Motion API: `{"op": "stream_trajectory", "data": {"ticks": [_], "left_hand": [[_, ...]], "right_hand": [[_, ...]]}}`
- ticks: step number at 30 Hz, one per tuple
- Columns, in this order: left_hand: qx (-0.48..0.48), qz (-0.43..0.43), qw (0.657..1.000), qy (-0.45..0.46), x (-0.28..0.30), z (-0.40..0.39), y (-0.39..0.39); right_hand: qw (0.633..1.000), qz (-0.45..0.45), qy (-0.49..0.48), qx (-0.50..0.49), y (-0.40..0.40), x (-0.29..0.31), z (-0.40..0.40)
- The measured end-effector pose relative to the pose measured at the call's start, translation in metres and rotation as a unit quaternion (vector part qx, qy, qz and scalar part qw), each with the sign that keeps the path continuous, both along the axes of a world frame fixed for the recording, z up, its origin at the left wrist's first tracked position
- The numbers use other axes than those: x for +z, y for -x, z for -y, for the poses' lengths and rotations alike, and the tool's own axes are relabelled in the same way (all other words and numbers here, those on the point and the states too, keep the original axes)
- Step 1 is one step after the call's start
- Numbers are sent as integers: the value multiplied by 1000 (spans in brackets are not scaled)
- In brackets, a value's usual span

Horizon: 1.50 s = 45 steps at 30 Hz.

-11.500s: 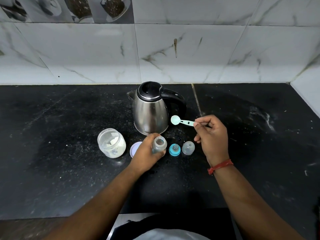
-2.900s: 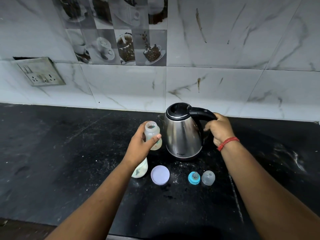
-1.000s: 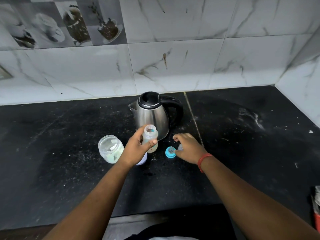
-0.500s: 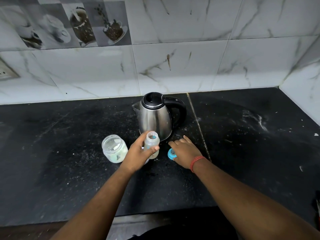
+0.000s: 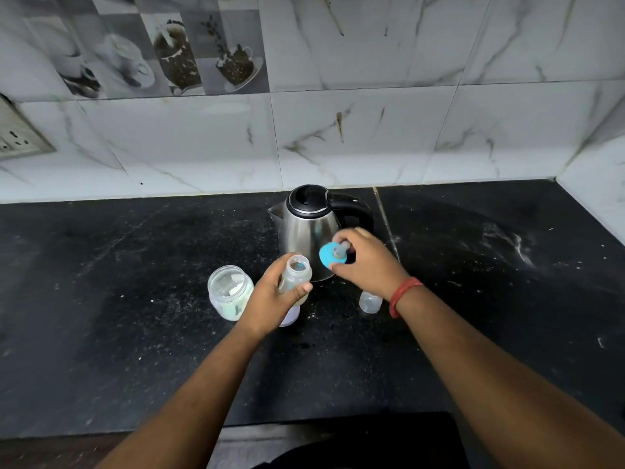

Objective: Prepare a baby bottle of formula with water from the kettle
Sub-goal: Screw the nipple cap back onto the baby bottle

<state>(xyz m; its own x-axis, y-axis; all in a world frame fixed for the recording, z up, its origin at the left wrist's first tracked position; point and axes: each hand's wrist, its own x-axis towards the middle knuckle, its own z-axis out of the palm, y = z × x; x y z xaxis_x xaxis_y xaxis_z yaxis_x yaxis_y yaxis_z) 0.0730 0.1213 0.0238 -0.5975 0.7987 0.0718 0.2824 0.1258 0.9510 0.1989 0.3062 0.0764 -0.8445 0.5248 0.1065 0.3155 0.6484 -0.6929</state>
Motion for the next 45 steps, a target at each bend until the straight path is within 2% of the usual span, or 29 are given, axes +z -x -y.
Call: {"op": "stream_trajectory", "data": {"ticks": [4,10,15,18,23,31,37,45], "left_hand": [[-6,-14,1000,-2,8,-4,-1],[-12,-9,1000,-7,13,-11,2],[0,-1,1000,-8,21,-16,4],[11,0,1000,-7,25,-17,7],[5,7,1000,-13,30,-15,13],[-7,-1,1000,-12,33,-14,22],[1,10,1000,-30,39,-15,25],[2,19,999,-39,44,-21,25]], "right_hand": [[998,-19,-7,52,12,49,9],[976,98,-149,128,26,64,19],[964,129,-183,145,33,66,22],[966,122,-172,149,38,68,21],[979,97,-91,154,42,71,16],[986,55,-45,152,46,66,16],[995,-11,-20,94,46,56,23],[999,-43,-17,12,49,46,32]]}}
